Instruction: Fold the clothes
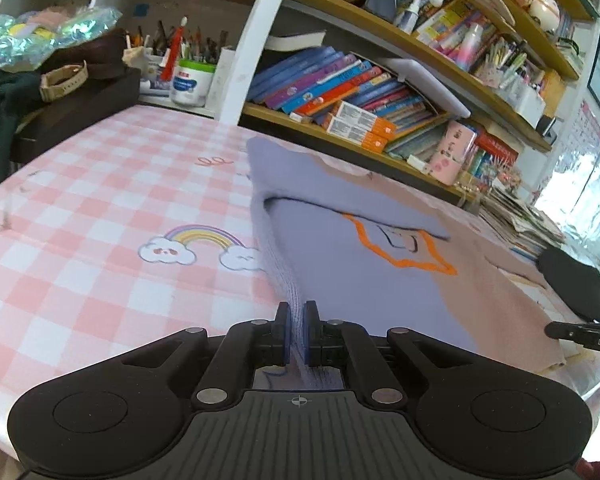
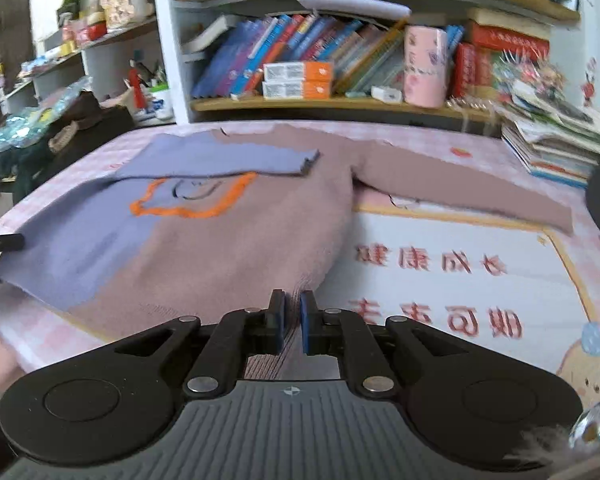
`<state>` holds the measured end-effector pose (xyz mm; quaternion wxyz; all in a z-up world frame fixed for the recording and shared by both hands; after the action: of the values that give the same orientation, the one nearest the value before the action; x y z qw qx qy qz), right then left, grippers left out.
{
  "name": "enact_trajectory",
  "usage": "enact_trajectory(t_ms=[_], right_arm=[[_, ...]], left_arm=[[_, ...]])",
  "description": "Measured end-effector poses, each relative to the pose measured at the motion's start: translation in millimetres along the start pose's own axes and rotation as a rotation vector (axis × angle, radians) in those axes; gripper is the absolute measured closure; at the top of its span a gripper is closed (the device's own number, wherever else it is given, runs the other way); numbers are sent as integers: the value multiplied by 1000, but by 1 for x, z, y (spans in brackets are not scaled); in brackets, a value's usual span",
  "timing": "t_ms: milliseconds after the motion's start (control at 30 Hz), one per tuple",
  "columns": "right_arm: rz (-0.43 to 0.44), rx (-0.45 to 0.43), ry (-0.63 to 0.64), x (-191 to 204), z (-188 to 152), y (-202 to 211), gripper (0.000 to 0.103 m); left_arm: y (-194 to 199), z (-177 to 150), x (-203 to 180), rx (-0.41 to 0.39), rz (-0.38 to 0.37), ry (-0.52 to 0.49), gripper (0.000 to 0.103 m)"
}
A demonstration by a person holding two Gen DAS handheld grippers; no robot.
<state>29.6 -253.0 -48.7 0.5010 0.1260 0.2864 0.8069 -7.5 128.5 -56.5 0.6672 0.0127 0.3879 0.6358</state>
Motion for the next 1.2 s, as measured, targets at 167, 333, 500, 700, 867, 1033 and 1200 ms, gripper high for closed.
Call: enact_trajectory(t_ms=[167, 333, 500, 700, 867, 1033, 1200], right_arm=[[5, 14, 5, 6, -5, -9, 96], [27, 13, 14, 13, -4, -12, 96], [24, 8, 16, 12, -4, -10, 95], [5, -48, 11, 2, 6, 2, 66], [-48, -91, -27, -25, 23, 9, 54], [-116, -42, -59, -62, 23, -3, 47], [-206, 28, -122, -118, 16, -19, 45]], left_arm=[[1, 1, 7, -9, 13, 7, 98], [-2, 5, 14, -25, 37, 13, 99], [-4, 1, 15, -20, 79, -19, 95], [2, 12, 0, -86, 142, -120, 52], [2, 20, -39, -145, 88, -247, 34], [-23, 12, -66, -116, 8, -284, 28], [-40, 3, -75, -81, -23, -302, 19]])
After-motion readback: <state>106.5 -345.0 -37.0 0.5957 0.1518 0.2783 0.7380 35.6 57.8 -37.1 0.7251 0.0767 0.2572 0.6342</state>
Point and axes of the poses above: each gripper's, at about its wrist camera, not at the fingertips, and y roughly against the way its jaws point, x to its left, z to its top, the point moved 10 cm from there along -y, roughly the way its jaws point, and after that the axes turned 13 degrees about y, right-handed, at the moved point
